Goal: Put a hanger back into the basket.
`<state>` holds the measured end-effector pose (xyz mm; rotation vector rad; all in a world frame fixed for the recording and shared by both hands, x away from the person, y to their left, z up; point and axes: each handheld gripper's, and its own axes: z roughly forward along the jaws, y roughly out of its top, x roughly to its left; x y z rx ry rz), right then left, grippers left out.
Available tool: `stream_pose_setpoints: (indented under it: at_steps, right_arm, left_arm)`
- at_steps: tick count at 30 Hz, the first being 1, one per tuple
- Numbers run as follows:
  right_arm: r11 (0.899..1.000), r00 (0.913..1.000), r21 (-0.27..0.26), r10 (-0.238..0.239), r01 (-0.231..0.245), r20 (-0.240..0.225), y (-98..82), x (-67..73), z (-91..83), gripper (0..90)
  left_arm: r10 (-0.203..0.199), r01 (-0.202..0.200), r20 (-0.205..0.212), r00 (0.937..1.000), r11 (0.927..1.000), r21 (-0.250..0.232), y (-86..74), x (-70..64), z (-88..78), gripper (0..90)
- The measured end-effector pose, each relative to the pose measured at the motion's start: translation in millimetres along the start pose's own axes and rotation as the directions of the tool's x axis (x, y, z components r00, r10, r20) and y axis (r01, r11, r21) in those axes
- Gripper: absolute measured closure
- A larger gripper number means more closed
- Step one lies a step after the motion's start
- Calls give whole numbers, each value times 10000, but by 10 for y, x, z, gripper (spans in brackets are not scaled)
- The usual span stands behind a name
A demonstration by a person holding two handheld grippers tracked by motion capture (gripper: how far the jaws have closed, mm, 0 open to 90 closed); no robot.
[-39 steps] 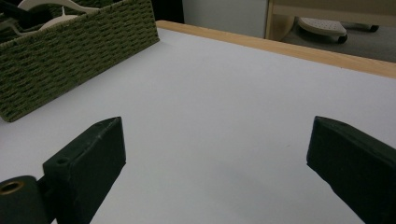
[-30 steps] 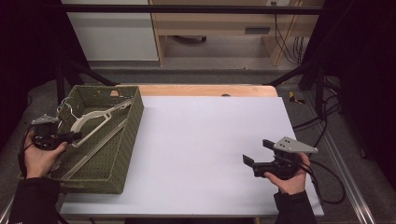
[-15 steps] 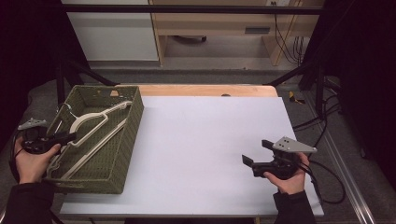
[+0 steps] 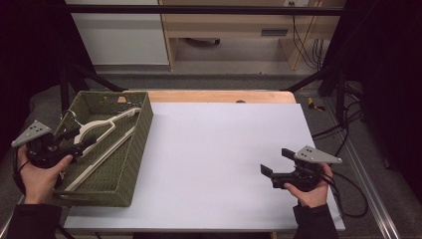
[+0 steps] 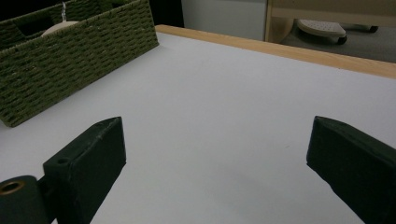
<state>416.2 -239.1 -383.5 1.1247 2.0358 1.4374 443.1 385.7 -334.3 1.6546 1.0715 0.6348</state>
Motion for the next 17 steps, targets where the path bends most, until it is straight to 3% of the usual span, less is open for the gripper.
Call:
stream_pose_setpoints:
  at_steps: [3,9,13,17]
  right_arm:
    - [9999,10000,-102,54,-54,15,4,-2,-19,50]
    - [9997,10000,-212,92,-91,36,8,-35,-68,48]
    - [9995,9998,-260,177,-175,72,-1,-53,-80,44]
    - [9994,9998,-265,207,-205,36,-12,-68,-90,44]
  left_arm:
    - [121,-109,556,9984,9997,-226,10,-202,-2,214]
    - [510,-433,1168,9918,9968,-671,-48,-572,20,147]
    - [598,-509,1501,9869,9967,-626,-121,-744,90,123]
    - [565,-490,1704,9838,9977,-477,-216,-830,179,117]
